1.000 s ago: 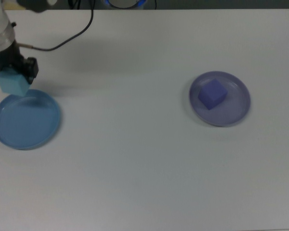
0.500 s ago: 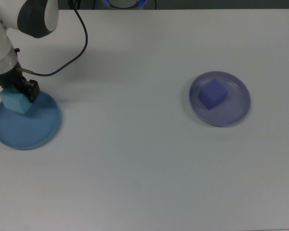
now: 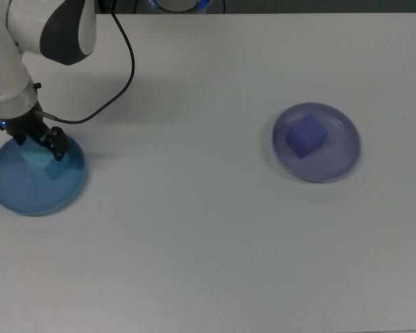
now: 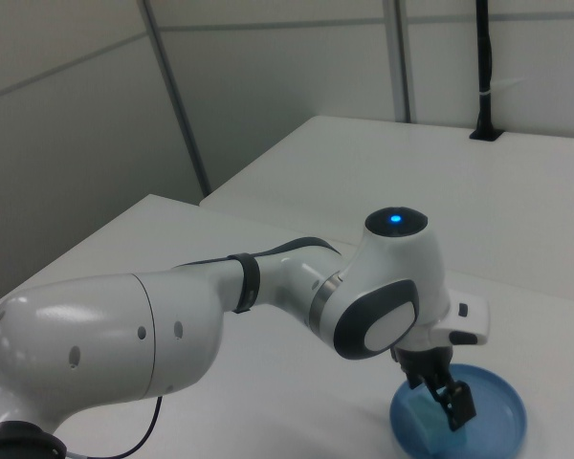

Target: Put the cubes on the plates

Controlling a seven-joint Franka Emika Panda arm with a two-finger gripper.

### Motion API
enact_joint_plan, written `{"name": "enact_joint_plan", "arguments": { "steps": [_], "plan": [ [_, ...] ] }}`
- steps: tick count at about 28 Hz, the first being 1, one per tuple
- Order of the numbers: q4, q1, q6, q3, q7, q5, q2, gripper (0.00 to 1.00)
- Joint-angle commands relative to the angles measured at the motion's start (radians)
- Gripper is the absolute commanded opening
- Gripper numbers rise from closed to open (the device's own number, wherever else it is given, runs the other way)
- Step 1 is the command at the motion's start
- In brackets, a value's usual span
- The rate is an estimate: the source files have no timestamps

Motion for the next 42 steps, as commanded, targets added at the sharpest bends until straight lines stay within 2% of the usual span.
{"name": "enact_joint_plan", "arguments": {
  "steps": [1, 4, 5, 8, 12, 18, 23, 26, 29, 38, 42],
  "plan": [
    [0.045, 0.003, -0.026, -0.007, 0.036, 0.007, -0.025, 1.00],
    [0.048, 0.001, -0.085, -0.007, 0.036, 0.028, -0.062, 1.00],
    [0.049, 0.003, -0.108, -0.007, 0.036, 0.054, -0.090, 1.00],
    [0.049, 0.010, -0.132, -0.004, 0.036, 0.085, -0.128, 1.00],
    [0.049, 0.033, -0.194, 0.000, 0.052, 0.093, -0.170, 1.00],
    [0.045, 0.167, -0.315, -0.003, 0.085, 0.068, -0.236, 1.00],
    [0.041, 0.305, -0.402, -0.001, 0.128, -0.004, -0.297, 1.00],
    [0.043, 0.354, -0.465, -0.001, 0.130, -0.012, -0.346, 1.00],
    [0.041, 0.366, -0.493, 0.002, 0.122, -0.001, -0.387, 1.00],
    [0.000, 0.368, -0.498, 0.007, 0.076, 0.004, -0.446, 1.00],
    [0.002, 0.368, -0.514, 0.033, 0.076, 0.004, -0.449, 1.00]
  ]
}}
